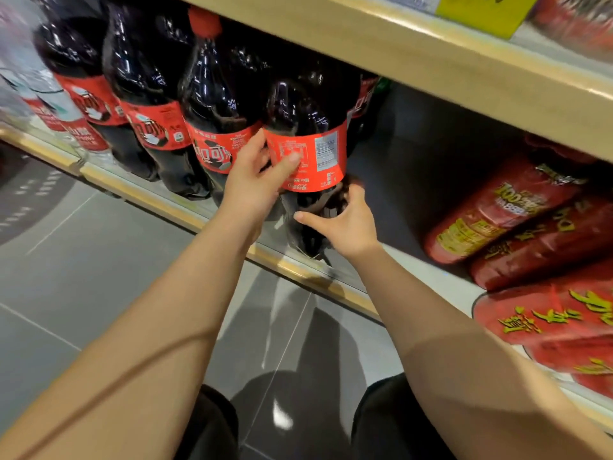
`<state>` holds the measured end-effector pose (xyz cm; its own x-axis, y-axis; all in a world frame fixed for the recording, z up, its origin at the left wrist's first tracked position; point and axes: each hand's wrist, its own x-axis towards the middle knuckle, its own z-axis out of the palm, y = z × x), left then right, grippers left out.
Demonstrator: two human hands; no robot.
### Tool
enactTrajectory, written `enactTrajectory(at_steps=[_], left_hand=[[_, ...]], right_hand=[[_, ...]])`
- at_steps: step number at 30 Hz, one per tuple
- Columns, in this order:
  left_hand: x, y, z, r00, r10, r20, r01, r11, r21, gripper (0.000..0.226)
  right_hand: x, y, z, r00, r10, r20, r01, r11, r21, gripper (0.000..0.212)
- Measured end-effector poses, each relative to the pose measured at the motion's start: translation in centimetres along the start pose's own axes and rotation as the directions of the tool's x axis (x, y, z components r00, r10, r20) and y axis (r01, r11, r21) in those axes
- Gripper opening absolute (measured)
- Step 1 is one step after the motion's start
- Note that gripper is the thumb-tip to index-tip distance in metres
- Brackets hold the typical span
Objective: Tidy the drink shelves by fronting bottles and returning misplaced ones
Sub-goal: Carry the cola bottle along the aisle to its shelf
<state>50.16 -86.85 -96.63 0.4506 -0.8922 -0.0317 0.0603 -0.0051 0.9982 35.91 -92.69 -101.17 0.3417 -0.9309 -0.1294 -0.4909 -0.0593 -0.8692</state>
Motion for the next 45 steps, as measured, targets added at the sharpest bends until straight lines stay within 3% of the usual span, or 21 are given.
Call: enactTrajectory(at_steps=[5, 10, 14, 18, 22, 25, 30, 34, 40, 45], left_hand=[[-0.2, -1.3, 0.1, 0.998, -0.014, 0.053, 0.013, 1.0, 0.02, 0.041], [-0.6, -2.2, 0.3, 0.996, -0.055, 0.068, 0.053, 0.998, 0.035, 0.058], [-1.4, -2.2, 0.8, 0.992, -0.062, 0.107, 0.053, 0.995, 0.083, 0.066], [-2.1, -2.0, 1.8, 0.979, -0.056, 0.194, 0.025, 0.987, 0.161, 0.067], [-2.6, -2.8, 2.6, 0.977, -0.211, 0.026, 0.202, 0.96, 0.194, 0.066], [-3.0, -3.6, 3.2, 0.965, -0.256, -0.053, 0.262, 0.951, 0.163, 0.062], [-2.5, -3.3, 2.1, 0.964, -0.266, -0.018, 0.265, 0.953, 0.144, 0.069], [-2.0, -3.3, 0.4, 0.963, -0.269, 0.003, 0.264, 0.947, 0.185, 0.053], [-1.3, -2.6, -0.9, 0.957, -0.285, -0.058, 0.29, 0.945, 0.148, 0.058], [-1.5, -2.4, -1.0, 0.925, -0.344, -0.162, 0.367, 0.919, 0.147, 0.038]], right_hand=[[-0.1, 1.2, 0.8, 1.0, -0.008, -0.015, 0.01, 0.992, 0.126, 0.072], [-0.7, 2.0, 0.8, 1.0, -0.025, -0.008, 0.026, 0.984, 0.175, 0.072], [-1.6, 2.8, -0.6, 0.995, -0.029, 0.091, 0.007, 0.974, 0.226, 0.054], [-2.4, 3.4, -3.3, 0.925, 0.177, 0.338, -0.293, 0.896, 0.334, 0.06], [-2.8, 4.0, -4.2, 0.875, 0.267, 0.403, -0.464, 0.7, 0.543, 0.045], [-2.6, 3.7, -3.4, 0.857, 0.298, 0.421, -0.507, 0.636, 0.582, 0.05], [-1.9, 2.6, -1.8, 0.857, 0.298, 0.419, -0.497, 0.69, 0.526, 0.052], [-1.4, 1.8, -0.2, 0.852, 0.286, 0.438, -0.498, 0.699, 0.513, 0.05], [-1.0, 0.6, 2.5, 0.851, 0.262, 0.455, -0.469, 0.769, 0.434, 0.049], [-0.4, 0.6, 1.1, 0.852, 0.37, 0.371, -0.49, 0.814, 0.314, 0.045]])
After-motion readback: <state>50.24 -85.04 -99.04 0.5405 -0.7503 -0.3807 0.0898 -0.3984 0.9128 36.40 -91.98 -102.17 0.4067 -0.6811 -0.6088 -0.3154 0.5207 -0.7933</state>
